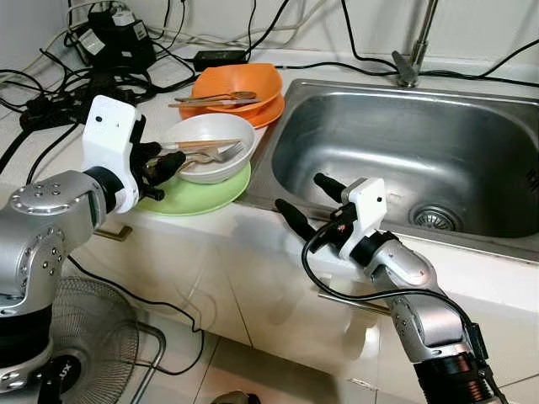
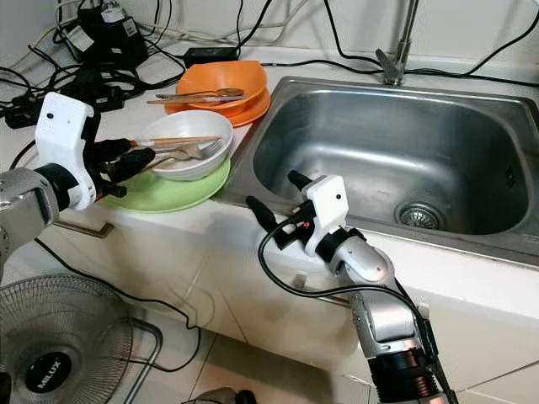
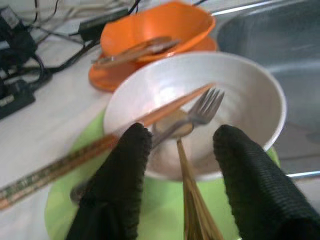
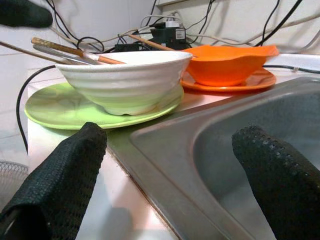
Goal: Kitchen organization
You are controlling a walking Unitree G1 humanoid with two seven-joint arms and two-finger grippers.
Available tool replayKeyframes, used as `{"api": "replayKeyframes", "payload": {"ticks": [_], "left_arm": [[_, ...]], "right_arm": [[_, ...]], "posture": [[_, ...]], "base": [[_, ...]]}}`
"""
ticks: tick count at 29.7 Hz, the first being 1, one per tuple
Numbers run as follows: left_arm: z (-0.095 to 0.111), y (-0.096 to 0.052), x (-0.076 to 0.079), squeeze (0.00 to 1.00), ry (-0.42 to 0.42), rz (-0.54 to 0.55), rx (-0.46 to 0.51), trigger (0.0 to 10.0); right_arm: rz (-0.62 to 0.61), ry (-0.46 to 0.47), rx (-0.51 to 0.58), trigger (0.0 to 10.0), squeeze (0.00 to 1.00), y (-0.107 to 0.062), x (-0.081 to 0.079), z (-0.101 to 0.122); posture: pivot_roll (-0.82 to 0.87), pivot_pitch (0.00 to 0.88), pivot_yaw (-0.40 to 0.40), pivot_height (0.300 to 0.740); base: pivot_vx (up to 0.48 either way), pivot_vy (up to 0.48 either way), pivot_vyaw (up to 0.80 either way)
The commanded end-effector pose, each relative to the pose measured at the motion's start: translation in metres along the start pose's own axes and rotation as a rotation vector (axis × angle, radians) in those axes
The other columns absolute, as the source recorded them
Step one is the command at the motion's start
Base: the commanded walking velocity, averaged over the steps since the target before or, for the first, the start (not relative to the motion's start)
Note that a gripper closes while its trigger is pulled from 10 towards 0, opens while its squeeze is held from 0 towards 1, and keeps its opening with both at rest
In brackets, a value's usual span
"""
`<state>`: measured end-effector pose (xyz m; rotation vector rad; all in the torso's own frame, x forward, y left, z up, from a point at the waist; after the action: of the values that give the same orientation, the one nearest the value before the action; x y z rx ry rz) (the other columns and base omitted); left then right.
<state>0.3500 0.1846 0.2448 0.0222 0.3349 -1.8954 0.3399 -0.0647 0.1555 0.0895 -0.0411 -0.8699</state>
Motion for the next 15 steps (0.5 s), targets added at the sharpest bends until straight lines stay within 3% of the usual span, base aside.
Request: {"api": "replayKeyframes", "payload": {"ticks": [1,7,8,11,12,15], "left_arm": [[0.006,-0.004,0.0,1.0,0.012,-0.022,0.014,10.0],[0.006,-0.005,0.009,1.0,0.041,-0.076,0.022,10.0],[0.018,-0.006,0.014,1.0,0.056,-0.09,0.093,10.0],[0.024,-0.006,0.015,1.0,0.061,-0.089,0.126,10.0],[0.034,-0.007,0.01,1.0,0.049,-0.049,0.189,10.0],[0.051,-0.017,-0.033,1.0,-0.069,0.23,0.383,10.0]], "right_arm": [[0.004,-0.011,0.012,10.0,0.0,0.002,0.0,0.004],[0.006,-0.011,0.014,10.0,0.0,0.003,-0.001,0.004],[0.005,-0.01,0.014,10.0,0.0,0.004,-0.001,0.004],[0.004,-0.01,0.014,10.0,0.0,0.004,-0.001,0.004],[0.003,-0.01,0.013,10.0,0.0,0.003,-0.001,0.004],[0.001,-0.01,0.013,10.0,0.0,0.004,0.0,0.004]], "posture": [[0.02,0.048,0.119,0.74],[0.02,0.047,0.119,0.74],[0.02,0.047,0.119,0.74],[0.02,0.047,0.119,0.74],[0.02,0.046,0.117,0.74],[0.01,0.047,0.111,0.74]], "base": [[0.0,0.0,0.0],[0.0,0.0,0.0],[0.0,0.0,0.0],[0.0,0.0,0.0],[0.0,0.0,0.0],[0.0,0.0,0.0]]}}
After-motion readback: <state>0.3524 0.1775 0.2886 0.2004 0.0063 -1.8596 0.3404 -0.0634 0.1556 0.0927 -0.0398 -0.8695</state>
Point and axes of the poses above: a point about 5 cm out from each wrist's last joint towards the gripper, its own y axis pointing out of the wrist towards the gripper, its own z axis along the axis of the wrist's last joint, x = y × z, the point moved 6 cm from there along y, pointing out of the wrist towards the gripper, and after that the axes turned 2 degrees about y, right-handed, at the moved point
